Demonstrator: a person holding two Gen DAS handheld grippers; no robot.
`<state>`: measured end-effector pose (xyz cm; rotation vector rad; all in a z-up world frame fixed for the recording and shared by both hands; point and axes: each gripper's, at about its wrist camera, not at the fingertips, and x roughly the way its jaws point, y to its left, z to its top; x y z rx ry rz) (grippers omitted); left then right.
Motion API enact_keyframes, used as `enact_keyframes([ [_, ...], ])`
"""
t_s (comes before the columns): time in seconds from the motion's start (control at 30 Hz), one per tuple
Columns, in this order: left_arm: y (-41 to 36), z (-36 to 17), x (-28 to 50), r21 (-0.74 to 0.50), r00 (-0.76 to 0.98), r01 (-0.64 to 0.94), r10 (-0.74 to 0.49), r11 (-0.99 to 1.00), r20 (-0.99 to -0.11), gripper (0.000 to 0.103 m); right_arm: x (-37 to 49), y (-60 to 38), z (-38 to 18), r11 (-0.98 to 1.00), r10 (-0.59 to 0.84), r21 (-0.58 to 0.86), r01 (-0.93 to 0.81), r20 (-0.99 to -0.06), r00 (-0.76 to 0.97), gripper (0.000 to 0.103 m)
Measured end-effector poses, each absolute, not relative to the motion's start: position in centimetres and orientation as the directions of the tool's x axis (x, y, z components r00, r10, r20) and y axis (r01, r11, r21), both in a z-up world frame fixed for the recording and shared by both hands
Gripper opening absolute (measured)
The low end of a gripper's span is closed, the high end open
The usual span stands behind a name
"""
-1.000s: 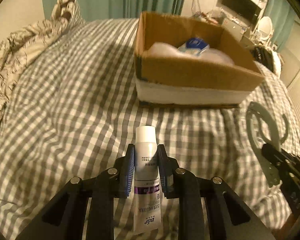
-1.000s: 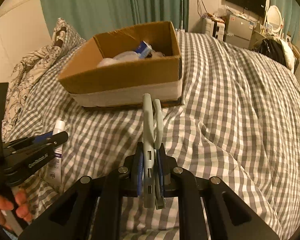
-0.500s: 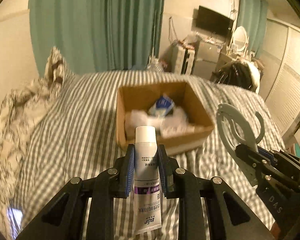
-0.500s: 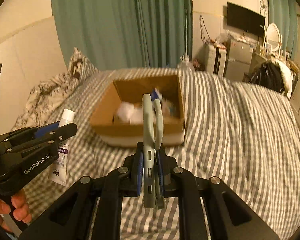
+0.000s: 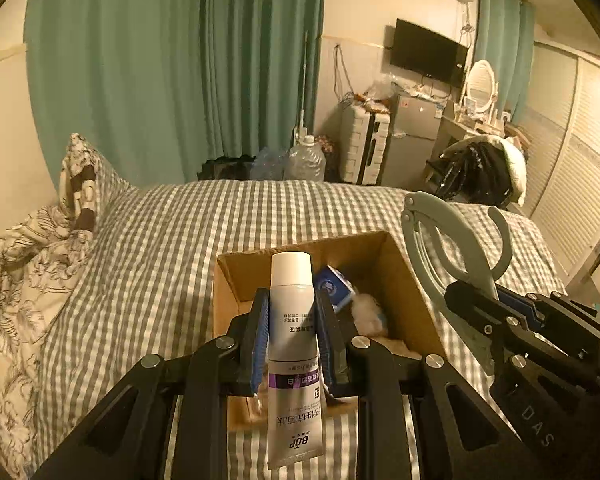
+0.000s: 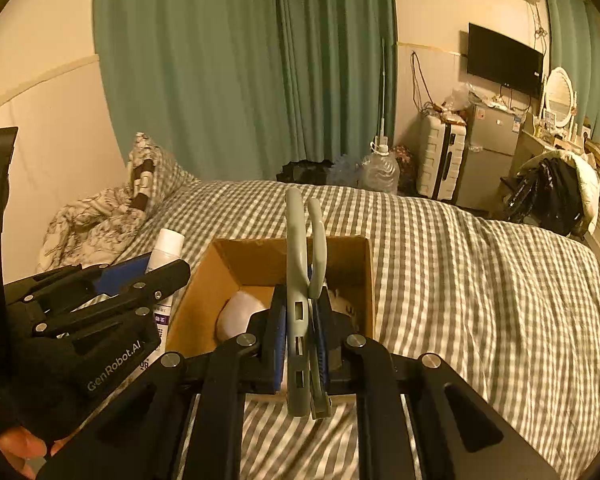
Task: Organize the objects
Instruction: 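Lower tube and hook into the box and open both tools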
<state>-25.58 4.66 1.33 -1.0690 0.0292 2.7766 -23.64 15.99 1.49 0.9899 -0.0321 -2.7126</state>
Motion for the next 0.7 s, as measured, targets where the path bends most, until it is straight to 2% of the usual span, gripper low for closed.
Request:
enact_keyframes([
  [0.23, 5.6, -3.1, -30.2, -0.036, -0.685, -0.15, 0.13, -0.988, -0.717, 0.022, -28.9, 16.5, -3.2, -0.97, -0.235, 0.121, 0.21, -0.685, -0.69, 0.012],
  [0.43, 5.8, -5.6, -31.8, -0.03, -0.662, -0.151, 0.124, -0.988, -0.739, 0.023, -30.4, 17.3, -5.3, -0.965, -0.26, 0.16, 0.208, -0.688, -0.678, 0.013],
  [0.47, 5.7, -5.8, -31.9, -0.037, -0.659, -0.15, 0.127, -0.988, -0.741, 0.024, -30.5, 17.4, -5.3, -0.965, -0.259, 0.16, 0.205, -0.684, -0.682, 0.015],
  [0.5, 5.6, -5.8, -32.0, -0.044, -0.657, -0.149, 0.132, -0.988, -0.742, 0.025, -30.5, 17.5, -5.1, -0.966, -0.255, 0.159, 0.201, -0.681, -0.686, 0.024],
  [0.53, 5.5, -5.7, -31.9, -0.051, -0.656, -0.147, 0.136, -0.988, -0.743, 0.026, -30.3, 17.6, -4.9, -0.968, -0.25, 0.159, 0.194, -0.676, -0.693, 0.04],
  [0.57, 5.4, -5.6, -31.9, -0.055, -0.655, -0.148, 0.139, -0.987, -0.742, 0.032, -30.1, 17.8, -4.5, -0.969, -0.247, 0.161, 0.188, -0.668, -0.702, 0.047],
  [0.6, 5.4, -5.3, -31.7, -0.055, -0.657, -0.148, 0.14, -0.987, -0.741, 0.047, -29.8, 17.9, -4.1, -0.969, -0.246, 0.163, 0.185, -0.659, -0.711, 0.054],
  [0.67, 5.4, -4.4, -31.1, -0.039, -0.675, -0.137, 0.122, -0.99, -0.727, 0.065, -29.3, 18.2, -3.0, -0.971, -0.241, 0.162, 0.178, -0.646, -0.724, 0.054],
  [0.7, 5.3, -3.8, -30.7, -0.033, -0.69, -0.133, 0.116, -0.991, -0.715, 0.067, -28.9, 18.3, -2.4, -0.972, -0.237, 0.159, 0.175, -0.641, -0.73, 0.054],
])
